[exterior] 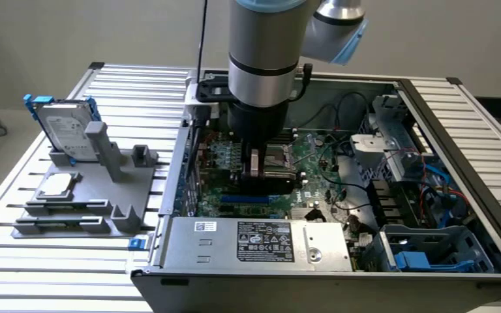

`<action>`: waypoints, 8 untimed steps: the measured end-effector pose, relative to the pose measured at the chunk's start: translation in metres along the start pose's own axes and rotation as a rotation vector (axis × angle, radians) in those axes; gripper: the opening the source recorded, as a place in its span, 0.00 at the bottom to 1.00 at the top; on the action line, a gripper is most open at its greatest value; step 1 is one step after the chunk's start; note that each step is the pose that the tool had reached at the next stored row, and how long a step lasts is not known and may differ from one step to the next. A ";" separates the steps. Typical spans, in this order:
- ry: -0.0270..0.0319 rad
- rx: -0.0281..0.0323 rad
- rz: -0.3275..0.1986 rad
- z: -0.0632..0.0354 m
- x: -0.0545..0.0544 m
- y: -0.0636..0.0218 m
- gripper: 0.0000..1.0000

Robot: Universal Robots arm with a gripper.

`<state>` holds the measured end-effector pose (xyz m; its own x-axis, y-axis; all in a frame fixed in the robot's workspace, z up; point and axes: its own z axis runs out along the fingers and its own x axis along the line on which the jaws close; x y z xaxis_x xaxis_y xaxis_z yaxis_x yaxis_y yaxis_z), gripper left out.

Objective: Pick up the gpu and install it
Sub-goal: 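Insert the gpu into the slot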

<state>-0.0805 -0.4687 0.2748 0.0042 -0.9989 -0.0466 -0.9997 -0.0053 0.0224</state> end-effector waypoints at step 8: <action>0.0004 -0.0014 0.000 0.0028 0.000 0.0023 0.26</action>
<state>-0.0829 -0.4687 0.2720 0.0039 -0.9989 -0.0462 -0.9997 -0.0050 0.0238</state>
